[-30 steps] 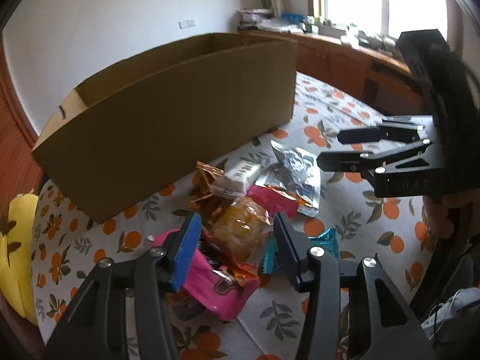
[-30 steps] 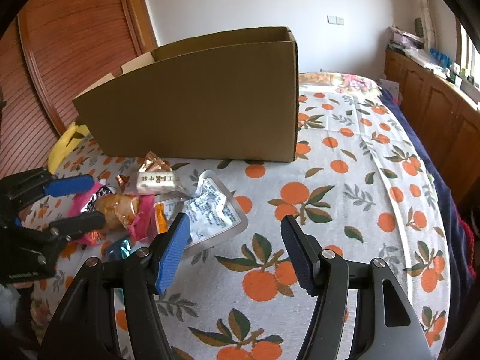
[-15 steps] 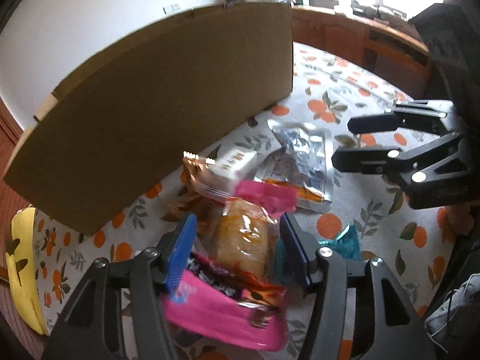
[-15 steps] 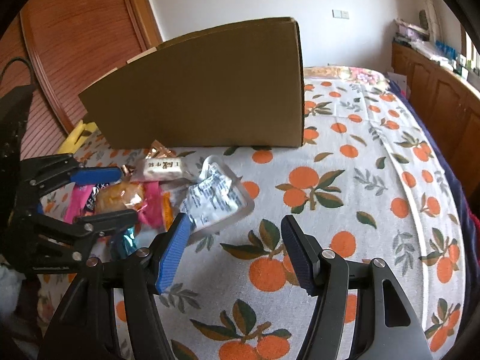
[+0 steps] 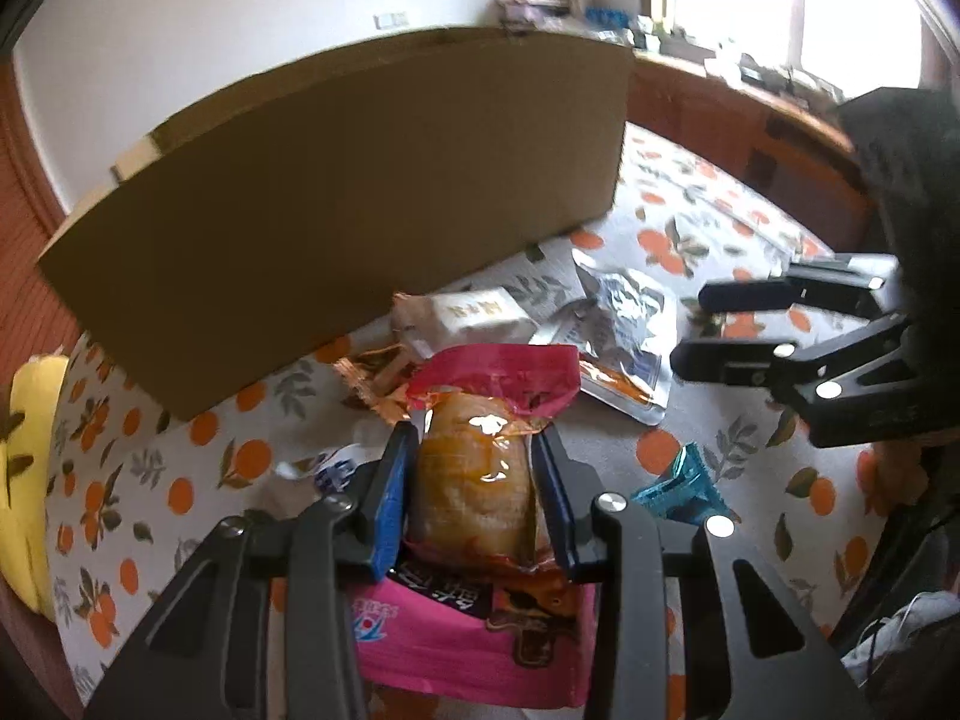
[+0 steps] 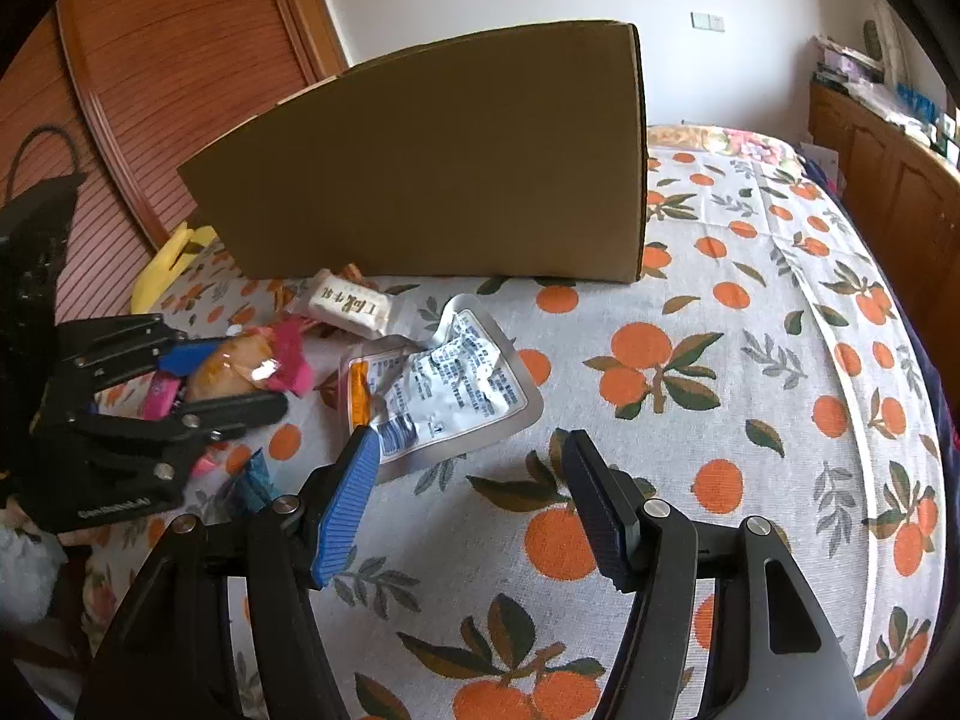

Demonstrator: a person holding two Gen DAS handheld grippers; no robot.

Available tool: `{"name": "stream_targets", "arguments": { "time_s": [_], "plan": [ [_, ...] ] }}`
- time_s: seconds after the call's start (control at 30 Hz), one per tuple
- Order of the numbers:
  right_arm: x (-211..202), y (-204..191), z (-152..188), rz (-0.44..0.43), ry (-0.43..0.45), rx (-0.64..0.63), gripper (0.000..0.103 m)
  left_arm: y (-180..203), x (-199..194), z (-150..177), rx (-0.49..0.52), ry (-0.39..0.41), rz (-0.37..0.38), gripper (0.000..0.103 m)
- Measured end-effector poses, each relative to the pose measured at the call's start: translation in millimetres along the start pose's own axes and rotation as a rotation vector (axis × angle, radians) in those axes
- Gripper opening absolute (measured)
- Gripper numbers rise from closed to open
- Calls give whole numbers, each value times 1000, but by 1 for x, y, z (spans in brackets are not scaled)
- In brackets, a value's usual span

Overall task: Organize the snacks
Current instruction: 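Grasp the red-topped bread bag with the left tool while the right tool grasps the silver pouch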

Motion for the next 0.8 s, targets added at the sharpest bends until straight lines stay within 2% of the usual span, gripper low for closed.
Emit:
{"name": "stream_targets", "arguments": {
  "time_s": [0.13, 0.27, 0.57, 0.67, 0.8],
  "plan": [
    [2, -1, -3, -3, -18, -1, 65, -10, -12, 4, -59, 41, -6, 38],
    [5, -3, -6, -21, -33, 15, 65, -16, -13, 11, -98, 45, -16, 38],
    [20, -5, -21, -77, -55, 71, 65, -19, -21, 18, -199, 99, 30, 38],
    [25, -9, -27, -70, -60, 73, 65, -17, -22, 21, -218, 105, 41, 39],
    [32, -16, -34, -17, -61, 60, 65, -17, -25, 21, -225, 112, 47, 39]
  ]
}}
Point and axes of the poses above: each gripper's, at about its wrist camera, not at the fingertips, and x roughly the way its jaws point, y to its right, z to its underside, the point moved 4 cm from there along x, roughly the way its jaws point
